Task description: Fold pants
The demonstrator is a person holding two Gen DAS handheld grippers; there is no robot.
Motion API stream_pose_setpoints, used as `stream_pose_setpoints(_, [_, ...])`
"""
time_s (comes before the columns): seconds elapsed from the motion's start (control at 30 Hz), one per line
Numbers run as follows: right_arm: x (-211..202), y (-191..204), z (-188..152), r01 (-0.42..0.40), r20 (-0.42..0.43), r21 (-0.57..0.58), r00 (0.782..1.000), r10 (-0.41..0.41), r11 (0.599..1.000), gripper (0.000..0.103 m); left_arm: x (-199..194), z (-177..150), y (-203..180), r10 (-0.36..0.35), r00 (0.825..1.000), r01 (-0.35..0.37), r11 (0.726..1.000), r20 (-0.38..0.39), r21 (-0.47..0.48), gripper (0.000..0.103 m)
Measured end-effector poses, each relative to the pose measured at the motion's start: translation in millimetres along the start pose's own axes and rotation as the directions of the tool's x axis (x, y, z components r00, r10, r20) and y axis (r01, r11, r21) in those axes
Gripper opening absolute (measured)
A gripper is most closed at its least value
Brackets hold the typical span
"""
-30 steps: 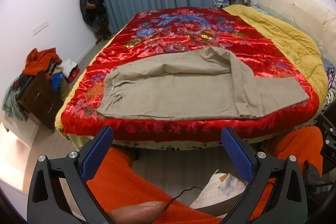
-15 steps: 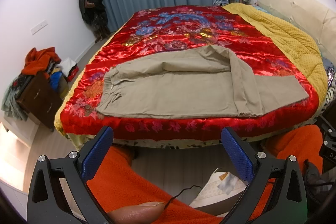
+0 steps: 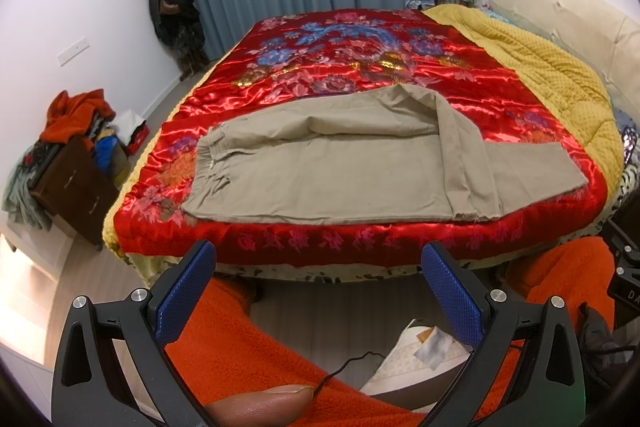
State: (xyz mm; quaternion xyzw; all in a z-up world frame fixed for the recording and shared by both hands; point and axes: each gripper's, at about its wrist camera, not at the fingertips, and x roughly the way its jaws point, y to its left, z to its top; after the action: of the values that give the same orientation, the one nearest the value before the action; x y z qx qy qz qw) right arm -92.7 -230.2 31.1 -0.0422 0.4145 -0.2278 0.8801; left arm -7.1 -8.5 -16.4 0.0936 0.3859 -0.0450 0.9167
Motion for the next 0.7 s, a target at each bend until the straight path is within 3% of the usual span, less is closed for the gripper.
stream_pose_setpoints(0.7, [1.9, -1.1, -1.7, -0.005, -0.011, 0.004, 1.000, 0.005, 1.000, 0.103, 1.9, -4.5, -2.6, -0.001, 1.000, 0.001, 1.000, -0.004, 0.003, 0.102])
